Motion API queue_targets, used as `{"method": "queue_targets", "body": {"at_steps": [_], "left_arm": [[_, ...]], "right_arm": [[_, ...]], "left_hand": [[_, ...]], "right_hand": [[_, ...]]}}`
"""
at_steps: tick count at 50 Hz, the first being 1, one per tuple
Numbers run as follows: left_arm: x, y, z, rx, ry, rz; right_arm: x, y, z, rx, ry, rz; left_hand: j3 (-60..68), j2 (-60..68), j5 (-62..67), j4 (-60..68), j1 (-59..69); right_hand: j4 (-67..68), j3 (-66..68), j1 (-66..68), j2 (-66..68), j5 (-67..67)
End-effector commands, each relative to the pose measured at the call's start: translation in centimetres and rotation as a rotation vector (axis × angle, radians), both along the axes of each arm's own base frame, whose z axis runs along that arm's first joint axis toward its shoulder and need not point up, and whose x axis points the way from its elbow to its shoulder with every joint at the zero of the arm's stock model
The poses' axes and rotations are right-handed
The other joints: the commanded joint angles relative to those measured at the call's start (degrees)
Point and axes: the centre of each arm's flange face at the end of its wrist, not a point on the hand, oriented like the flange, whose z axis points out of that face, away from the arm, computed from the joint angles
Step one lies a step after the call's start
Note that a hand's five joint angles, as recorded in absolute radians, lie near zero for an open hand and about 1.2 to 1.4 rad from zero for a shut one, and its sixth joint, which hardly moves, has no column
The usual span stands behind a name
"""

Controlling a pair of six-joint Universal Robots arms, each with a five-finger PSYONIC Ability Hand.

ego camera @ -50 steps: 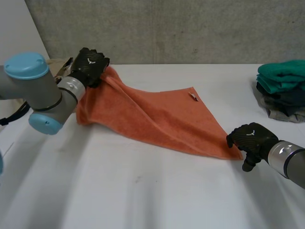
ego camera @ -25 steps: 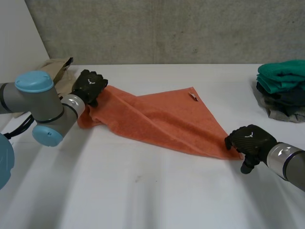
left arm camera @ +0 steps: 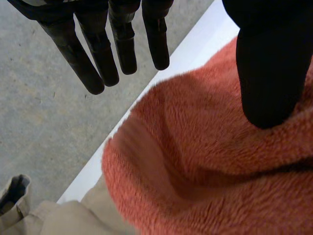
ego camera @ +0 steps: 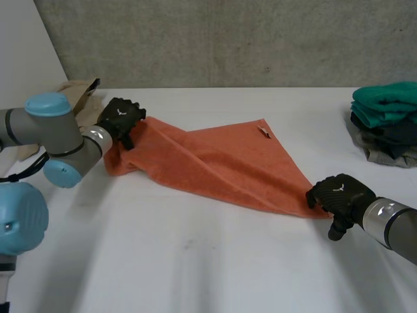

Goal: Fold the laundry.

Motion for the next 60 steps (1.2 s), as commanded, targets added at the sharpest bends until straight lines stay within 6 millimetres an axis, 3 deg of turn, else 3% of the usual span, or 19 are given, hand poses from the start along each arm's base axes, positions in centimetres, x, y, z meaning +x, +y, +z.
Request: {"method": "queue_targets", "body": {"at_steps": [1, 4, 9, 15, 27, 32, 42, 48, 60], "left_arm": [[0.2, -0.7, -1.5, 0.012, -0.014, -0.02], [-0.3, -0.3, -1.4, 0.006, -0.027, -0.016], [-0.4, 0.5, 1.1, -0.046, -0.036, 0.067], [-0.4, 3.0, 4.3, -0.08, 0.01, 0.048], [0.8, 13.6, 10.4, -0.029, 0.021, 0.011], [1.5, 18.3, 13.1, -0.066, 0.051, -0.02], [2.3, 24.2, 19.8, -0.197, 0.239, -0.056], [2.6, 26.5, 22.7, -0.26, 0.31, -0.083], [2.7, 27.9, 25.3, -0.333, 0.342, -0.08]], "right_arm": [[-0.3, -0.4, -0.4, 0.009, 0.003, -0.011], [-0.3, -0.4, -0.6, 0.014, 0.005, -0.008], [-0.2, -0.4, -0.5, 0.011, 0.007, -0.003], [0.0, -0.3, 0.1, 0.003, -0.006, -0.013], [0.7, 0.0, 3.4, 0.022, -0.209, -0.127], [2.2, 0.8, 2.8, 0.119, -0.265, -0.127], [5.4, 1.2, 1.0, 0.127, -0.256, -0.125], [6.6, 0.7, 0.7, 0.081, -0.306, -0.213], [8.9, 1.5, -1.2, 0.097, -0.304, -0.217]], "left_hand": [[28.36, 28.69, 29.41, 29.15, 28.2], [54.41, 54.73, 55.46, 55.19, 54.24], [54.49, 54.81, 55.54, 55.27, 54.32], [54.49, 54.81, 55.54, 55.27, 54.32], [54.49, 54.81, 55.54, 55.27, 54.32], [54.49, 54.81, 55.54, 55.27, 54.32], [54.49, 54.81, 55.54, 55.27, 54.32], [54.49, 54.81, 55.54, 55.27, 54.32], [54.49, 54.81, 55.54, 55.27, 54.32]], "right_hand": [[2.47, 2.58, 1.99, 2.67, 4.17], [2.47, 2.58, 1.99, 2.67, 4.17], [2.47, 2.58, 1.99, 2.67, 4.17], [2.13, 2.25, 1.66, 2.34, 3.83], [0.95, 1.07, 0.48, 1.16, 2.66], [0.45, 0.56, -0.03, 0.65, 2.15], [-4.09, -3.98, -4.57, -3.88, -2.39], [-6.6, -6.49, -7.08, -6.4, -4.9], [-7.29, -7.18, -7.77, -7.08, -5.59]]}}
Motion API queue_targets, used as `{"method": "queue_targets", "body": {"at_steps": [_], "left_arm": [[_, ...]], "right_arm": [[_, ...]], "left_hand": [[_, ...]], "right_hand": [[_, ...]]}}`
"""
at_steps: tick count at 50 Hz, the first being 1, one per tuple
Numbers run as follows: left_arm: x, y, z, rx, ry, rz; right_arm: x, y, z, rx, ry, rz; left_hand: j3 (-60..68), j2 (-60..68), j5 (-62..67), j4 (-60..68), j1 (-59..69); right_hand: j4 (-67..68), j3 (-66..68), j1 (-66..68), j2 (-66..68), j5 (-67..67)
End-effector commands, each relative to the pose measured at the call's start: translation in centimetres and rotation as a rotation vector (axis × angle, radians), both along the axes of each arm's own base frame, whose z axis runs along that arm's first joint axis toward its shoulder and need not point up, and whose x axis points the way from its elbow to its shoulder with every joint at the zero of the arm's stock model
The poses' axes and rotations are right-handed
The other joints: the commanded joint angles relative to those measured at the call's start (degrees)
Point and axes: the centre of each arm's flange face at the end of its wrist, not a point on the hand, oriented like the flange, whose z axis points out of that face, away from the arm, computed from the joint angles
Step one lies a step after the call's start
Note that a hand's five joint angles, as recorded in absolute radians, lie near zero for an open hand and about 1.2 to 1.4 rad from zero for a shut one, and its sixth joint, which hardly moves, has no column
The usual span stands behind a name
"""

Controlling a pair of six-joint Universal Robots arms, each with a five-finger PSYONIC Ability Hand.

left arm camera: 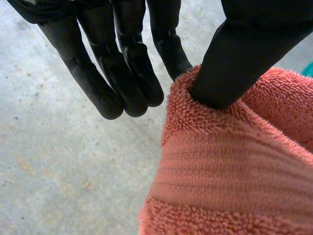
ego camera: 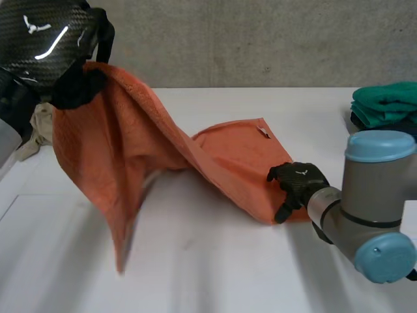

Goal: Fold the laundry.

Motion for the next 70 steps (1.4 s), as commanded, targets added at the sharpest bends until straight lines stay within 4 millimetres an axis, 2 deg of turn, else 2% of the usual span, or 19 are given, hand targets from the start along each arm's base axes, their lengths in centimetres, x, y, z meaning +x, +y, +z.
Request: {"method": "queue_targets", "body": {"at_steps": [1, 14, 18, 25, 30, 34, 39, 42, 43, 46, 47, 50, 51, 54, 58, 61, 63, 67, 70], "left_arm": [[0.0, 0.2, 1.3, -0.033, 0.014, 0.019], [-0.6, 1.3, 3.0, -0.041, 0.027, 0.008], [-1.0, 1.8, 3.4, -0.049, 0.034, -0.003], [-1.7, 2.3, 4.3, -0.061, 0.035, -0.01], [-1.7, 2.8, 5.2, -0.065, 0.053, 0.0], [-1.6, 3.1, 6.1, -0.08, 0.071, 0.012], [-1.0, 3.7, 7.3, -0.109, 0.097, 0.03], [-0.8, 3.6, 7.1, -0.106, 0.089, 0.038], [-0.5, 3.2, 6.9, -0.095, 0.08, 0.052], [-0.1, 2.3, 6.1, -0.063, 0.065, 0.081], [0.3, 1.5, 5.1, -0.028, 0.044, 0.103], [1.0, -0.1, 3.3, 0.034, 0.01, 0.14], [1.7, -1.3, 1.8, 0.079, -0.012, 0.164], [2.5, -2.9, -0.4, 0.15, -0.04, 0.187], [3.2, -5.3, -5.4, 0.32, -0.091, 0.186], [2.9, -6.2, -7.9, 0.403, -0.118, 0.169], [2.3, -7.4, -10.8, 0.496, -0.141, 0.156], [1.6, -9.7, -12.8, 0.52, -0.17, 0.163], [0.8, -13.0, -11.5, 0.398, -0.14, 0.18]], "right_arm": [[0.8, 0.8, -1.2, 0.046, 0.014, 0.018], [0.1, 2.7, -0.2, 0.097, -0.08, 0.0], [0.5, 3.7, -0.5, 0.105, -0.117, 0.007], [1.7, 5.7, -0.8, 0.117, -0.169, 0.0], [2.3, 4.7, -1.3, 0.058, -0.188, -0.071], [2.3, 2.5, -2.0, -0.016, -0.163, -0.153], [0.8, -0.3, -1.8, -0.104, -0.081, -0.278], [-0.6, -1.7, -0.4, -0.17, -0.066, -0.336], [-1.9, -2.7, 1.8, -0.242, -0.079, -0.376], [-4.4, -4.5, 6.0, -0.369, -0.097, -0.417], [-5.8, -5.4, 8.8, -0.452, -0.091, -0.404], [-7.5, -6.0, 11.3, -0.505, -0.021, -0.326], [-8.3, -5.9, 12.1, -0.491, 0.043, -0.245], [-9.2, -5.5, 13.0, -0.448, 0.121, -0.132], [-10.5, -3.9, 14.1, -0.279, 0.204, -0.007], [-10.8, -3.5, 13.9, -0.185, 0.234, 0.036], [-10.6, -3.4, 13.5, -0.123, 0.283, 0.1], [-9.8, -4.6, 12.9, -0.151, 0.362, 0.176], [-8.5, -6.4, 13.3, -0.242, 0.393, 0.204]], "left_hand": [[12.02, 11.38, 13.96, 11.5, 13.42], [12.02, 11.38, 13.96, 11.5, 13.42], [12.02, 11.38, 13.96, 11.5, 13.42], [12.02, 11.38, 13.96, 11.5, 13.42], [12.02, 11.38, 13.96, 11.5, 13.42], [12.02, 11.38, 13.96, 11.5, 13.42], [12.02, 11.38, 13.96, 11.5, 13.42], [12.02, 11.38, 13.96, 11.5, 13.42], [12.02, 11.38, 13.96, 11.5, 13.42], [12.02, 11.38, 13.96, 11.5, 13.42], [12.02, 11.38, 13.96, 11.5, 13.42], [12.02, 11.38, 13.96, 11.5, 13.42], [12.02, 11.38, 13.96, 11.5, 13.42], [12.02, 11.38, 13.96, 11.5, 13.42], [12.02, 11.38, 13.96, 11.5, 13.42], [12.02, 11.38, 13.96, 11.5, 13.42], [12.02, 11.38, 13.96, 11.5, 13.42], [12.02, 11.38, 13.96, 11.5, 13.42], [12.02, 11.38, 13.96, 11.5, 13.42]], "right_hand": [[1.28, -7.01, 0.33, 0.13, 2.61], [-3.58, -11.86, -4.52, -4.72, -2.25], [-11.32, -19.61, -12.27, -12.47, -9.99], [-11.51, -19.79, -12.46, -12.65, -10.18], [-9.83, -18.12, -10.78, -10.97, -8.5], [-1.27, -9.56, -2.22, -2.42, 0.06], [55.03, 46.75, 54.09, 53.89, 56.36], [55.13, 46.84, 54.18, 53.98, 56.46], [55.13, 46.84, 54.18, 53.98, 56.46], [55.13, 46.84, 54.18, 53.98, 56.46], [55.13, 46.84, 54.18, 53.98, 56.46], [55.13, 46.84, 54.18, 53.98, 56.46], [55.13, 46.84, 54.18, 53.98, 56.46], [55.13, 46.84, 54.18, 53.98, 56.46], [55.13, 46.84, 54.18, 53.98, 56.46], [55.13, 46.84, 54.18, 53.98, 56.46], [55.13, 46.84, 54.18, 53.98, 56.46], [55.13, 46.84, 54.18, 53.98, 56.46], [55.13, 46.84, 54.18, 53.98, 56.46]]}}
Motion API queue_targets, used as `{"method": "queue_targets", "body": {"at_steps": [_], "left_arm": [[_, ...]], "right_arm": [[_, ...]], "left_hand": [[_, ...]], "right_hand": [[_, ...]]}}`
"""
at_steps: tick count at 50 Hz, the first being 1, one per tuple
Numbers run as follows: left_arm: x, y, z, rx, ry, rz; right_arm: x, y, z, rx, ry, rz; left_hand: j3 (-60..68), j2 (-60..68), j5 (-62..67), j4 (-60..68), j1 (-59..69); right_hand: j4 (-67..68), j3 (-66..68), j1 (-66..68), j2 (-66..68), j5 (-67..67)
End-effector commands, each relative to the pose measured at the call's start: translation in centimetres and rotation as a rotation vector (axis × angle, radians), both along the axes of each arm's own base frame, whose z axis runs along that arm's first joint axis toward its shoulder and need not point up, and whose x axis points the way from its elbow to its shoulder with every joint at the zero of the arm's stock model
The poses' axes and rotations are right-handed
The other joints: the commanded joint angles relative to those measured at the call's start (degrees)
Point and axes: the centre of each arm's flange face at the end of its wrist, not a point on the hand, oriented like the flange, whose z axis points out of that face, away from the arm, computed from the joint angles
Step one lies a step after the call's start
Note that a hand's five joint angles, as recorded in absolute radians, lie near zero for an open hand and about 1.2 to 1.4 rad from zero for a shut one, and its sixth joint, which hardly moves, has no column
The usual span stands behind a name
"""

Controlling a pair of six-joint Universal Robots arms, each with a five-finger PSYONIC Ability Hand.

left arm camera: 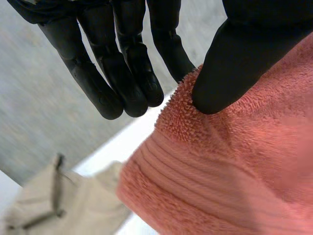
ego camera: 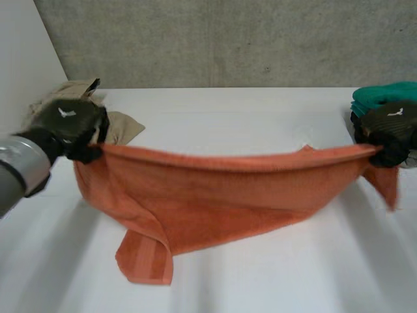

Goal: Fold the laundry.

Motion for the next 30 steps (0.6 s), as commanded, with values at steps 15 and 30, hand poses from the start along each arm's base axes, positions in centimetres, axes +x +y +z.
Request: {"method": "queue_targets", "body": {"at_steps": [15, 30], "left_arm": [[-3.9, -10.2, 17.0, -0.898, 0.34, 0.088], [-2.4, -9.2, 6.6, -0.553, 0.244, 0.105]], "right_arm": [[2.0, -10.7, 15.1, -1.034, -0.505, -0.198], [3.0, -11.8, 5.4, -0.628, -0.392, -0.096]], "left_hand": [[12.02, 11.37, 13.95, 11.48, 13.42], [12.02, 11.37, 13.95, 11.48, 13.42]], "right_hand": [[11.56, 11.79, 15.16, 12.69, 13.29], [11.56, 11.79, 15.16, 12.69, 13.29]]}}
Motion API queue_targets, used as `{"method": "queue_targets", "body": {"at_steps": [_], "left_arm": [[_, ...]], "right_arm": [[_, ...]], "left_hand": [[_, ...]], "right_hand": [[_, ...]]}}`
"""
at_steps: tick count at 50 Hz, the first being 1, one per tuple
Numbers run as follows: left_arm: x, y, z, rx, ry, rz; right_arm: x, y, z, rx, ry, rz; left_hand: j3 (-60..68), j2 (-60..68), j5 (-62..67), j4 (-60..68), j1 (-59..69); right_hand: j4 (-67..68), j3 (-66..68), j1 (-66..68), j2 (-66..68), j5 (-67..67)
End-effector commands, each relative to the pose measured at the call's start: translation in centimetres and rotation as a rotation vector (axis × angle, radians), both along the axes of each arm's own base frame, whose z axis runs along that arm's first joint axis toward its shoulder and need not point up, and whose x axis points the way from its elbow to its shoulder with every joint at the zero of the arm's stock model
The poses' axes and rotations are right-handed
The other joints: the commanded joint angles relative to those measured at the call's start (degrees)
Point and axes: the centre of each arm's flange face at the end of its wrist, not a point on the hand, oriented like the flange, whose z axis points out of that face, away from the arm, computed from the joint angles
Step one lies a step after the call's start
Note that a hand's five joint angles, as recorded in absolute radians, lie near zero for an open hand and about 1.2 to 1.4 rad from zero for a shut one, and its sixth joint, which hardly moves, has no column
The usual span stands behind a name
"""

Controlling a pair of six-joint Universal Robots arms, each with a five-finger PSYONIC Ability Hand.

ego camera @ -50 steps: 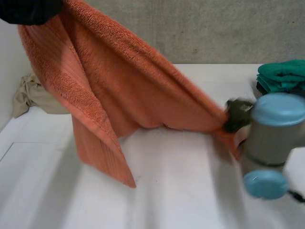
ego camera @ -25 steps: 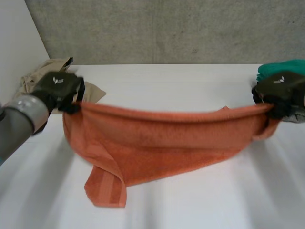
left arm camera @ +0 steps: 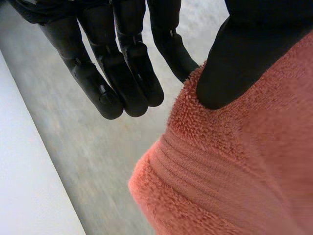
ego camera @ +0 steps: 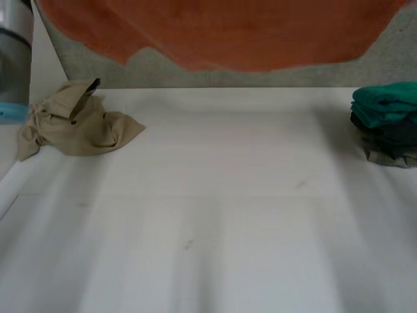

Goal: Fold the laundry.

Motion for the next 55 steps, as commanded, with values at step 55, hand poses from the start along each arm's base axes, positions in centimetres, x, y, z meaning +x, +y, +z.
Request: {"method": "queue_targets", "body": {"at_steps": [55], "left_arm": [[3.7, 14.2, -20.3, 0.918, -0.813, -0.099]], "right_arm": [[-5.6, 9.6, -20.9, 0.994, 0.989, 0.071]], "left_hand": [[11.96, 11.29, 13.95, 11.47, 13.42]], "right_hand": [[11.52, 11.78, 15.16, 12.69, 11.73]]}}
